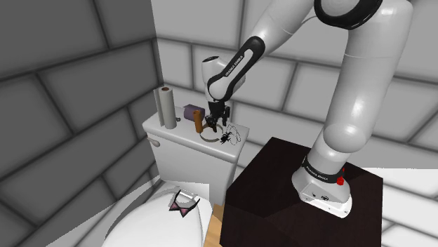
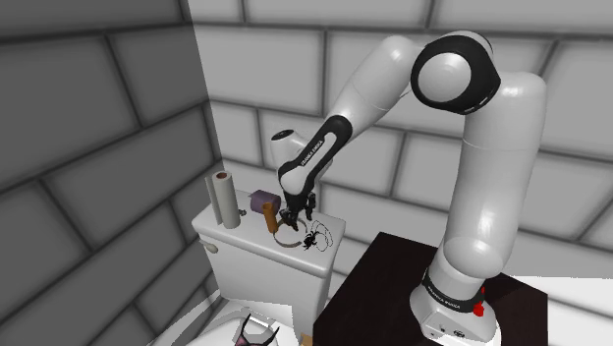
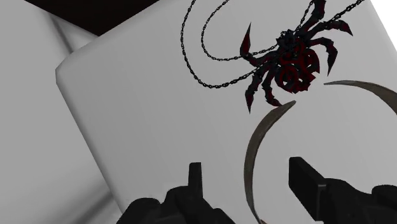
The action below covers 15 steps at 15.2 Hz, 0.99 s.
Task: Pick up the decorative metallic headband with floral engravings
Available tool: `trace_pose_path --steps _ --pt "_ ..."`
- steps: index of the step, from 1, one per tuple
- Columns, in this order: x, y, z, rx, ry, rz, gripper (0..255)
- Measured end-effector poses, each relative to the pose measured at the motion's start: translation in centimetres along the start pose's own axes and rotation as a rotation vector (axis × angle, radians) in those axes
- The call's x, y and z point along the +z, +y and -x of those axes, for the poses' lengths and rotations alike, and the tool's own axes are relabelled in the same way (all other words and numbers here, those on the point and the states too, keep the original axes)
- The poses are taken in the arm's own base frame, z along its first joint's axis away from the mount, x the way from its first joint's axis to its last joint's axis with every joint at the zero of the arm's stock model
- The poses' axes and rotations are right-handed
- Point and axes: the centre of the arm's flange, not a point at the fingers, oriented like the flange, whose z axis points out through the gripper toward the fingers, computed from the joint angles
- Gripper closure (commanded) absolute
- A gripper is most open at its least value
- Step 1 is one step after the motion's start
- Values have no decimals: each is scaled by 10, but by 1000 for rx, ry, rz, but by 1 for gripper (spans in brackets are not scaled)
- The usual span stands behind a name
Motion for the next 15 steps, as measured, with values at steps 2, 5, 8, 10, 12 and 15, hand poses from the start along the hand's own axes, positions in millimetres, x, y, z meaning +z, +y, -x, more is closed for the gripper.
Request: trace_pose_path --steps 2,5,8,10,12,15 --pt "1 0 0 0 0 0 255" --pt "2 -1 0 0 0 0 255" --pt "1 -1 0 0 1 0 255" --pt "-2 0 0 0 0 0 255" --pt "-11 1 0 0 1 0 255" --pt "-25 3 3 0 1 0 255"
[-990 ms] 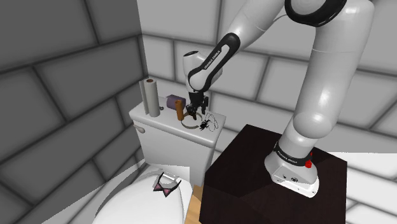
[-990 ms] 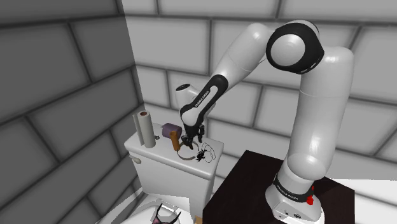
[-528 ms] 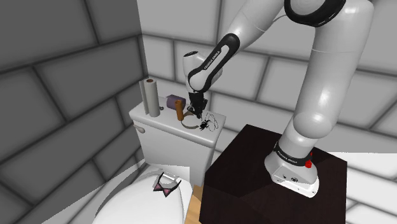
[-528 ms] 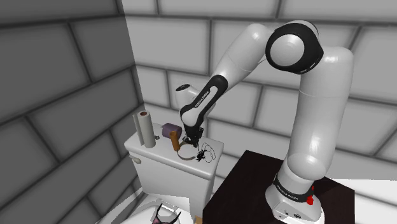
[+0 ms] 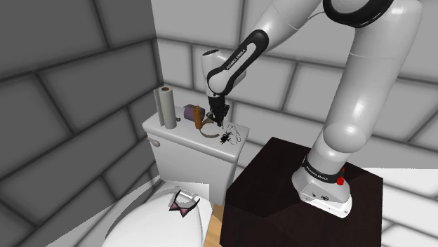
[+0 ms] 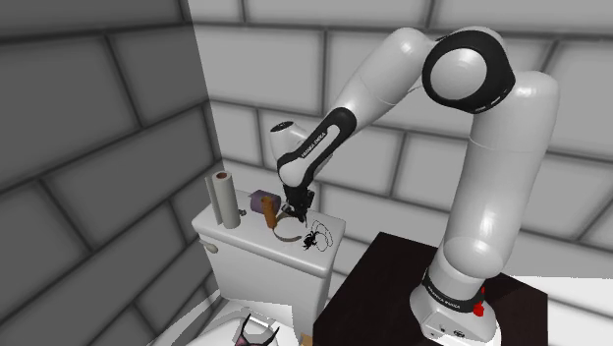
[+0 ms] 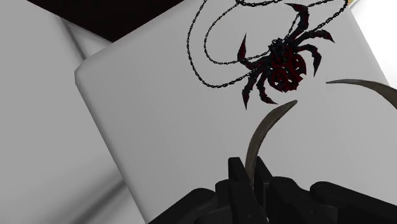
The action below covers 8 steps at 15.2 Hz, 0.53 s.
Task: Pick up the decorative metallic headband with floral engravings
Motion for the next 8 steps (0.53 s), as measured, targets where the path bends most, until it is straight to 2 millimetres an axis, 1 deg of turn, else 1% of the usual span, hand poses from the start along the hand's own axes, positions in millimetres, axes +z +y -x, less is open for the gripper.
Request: trace_pose_path --steps 8 --pt "-42 4 6 0 0 0 255"
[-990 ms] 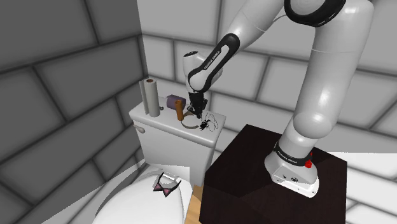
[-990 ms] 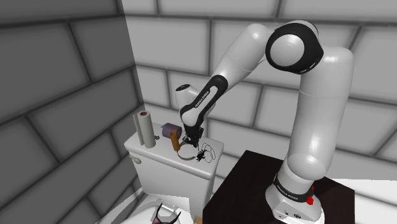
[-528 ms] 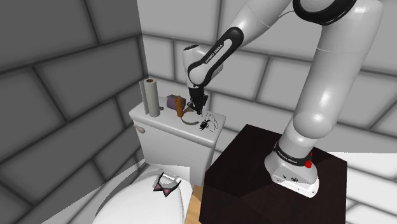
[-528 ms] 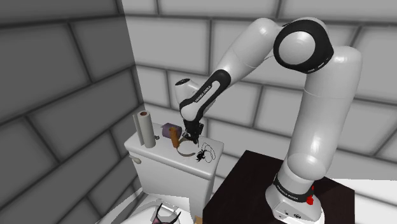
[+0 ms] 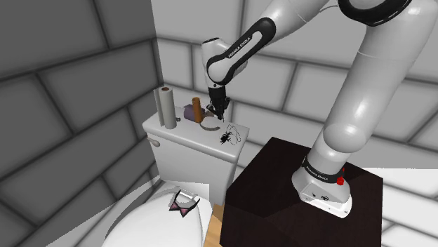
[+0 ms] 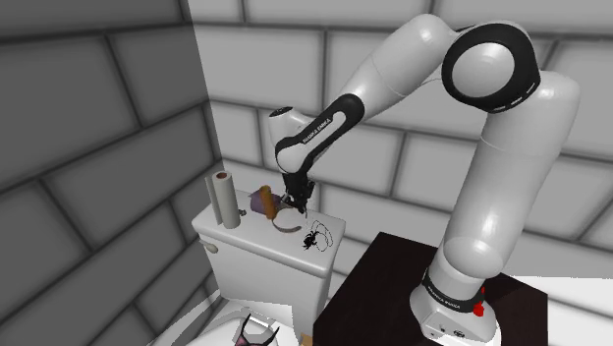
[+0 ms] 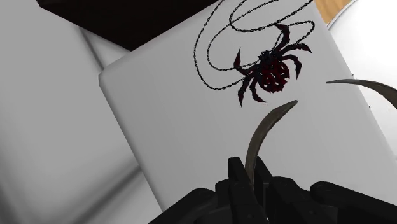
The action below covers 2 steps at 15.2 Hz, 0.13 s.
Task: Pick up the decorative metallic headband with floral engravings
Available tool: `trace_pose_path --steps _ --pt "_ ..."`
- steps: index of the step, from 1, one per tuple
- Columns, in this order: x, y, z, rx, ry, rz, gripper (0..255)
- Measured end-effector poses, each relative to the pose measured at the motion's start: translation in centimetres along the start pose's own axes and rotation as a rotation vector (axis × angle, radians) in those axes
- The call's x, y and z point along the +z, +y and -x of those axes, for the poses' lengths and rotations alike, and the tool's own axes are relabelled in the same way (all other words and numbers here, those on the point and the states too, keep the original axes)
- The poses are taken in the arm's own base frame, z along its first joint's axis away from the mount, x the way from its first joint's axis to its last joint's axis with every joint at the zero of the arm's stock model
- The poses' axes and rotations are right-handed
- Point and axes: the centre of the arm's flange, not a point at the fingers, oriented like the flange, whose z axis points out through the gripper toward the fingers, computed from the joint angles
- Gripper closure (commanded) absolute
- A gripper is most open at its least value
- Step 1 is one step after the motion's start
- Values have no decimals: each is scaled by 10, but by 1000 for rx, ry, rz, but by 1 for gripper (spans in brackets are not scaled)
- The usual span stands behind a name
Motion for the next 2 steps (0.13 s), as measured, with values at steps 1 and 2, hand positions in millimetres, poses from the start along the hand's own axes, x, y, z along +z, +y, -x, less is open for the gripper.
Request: trace_pose_path --steps 1,2 --pt "-5 1 1 0 0 0 255" --pt "-9 0 1 0 0 0 255"
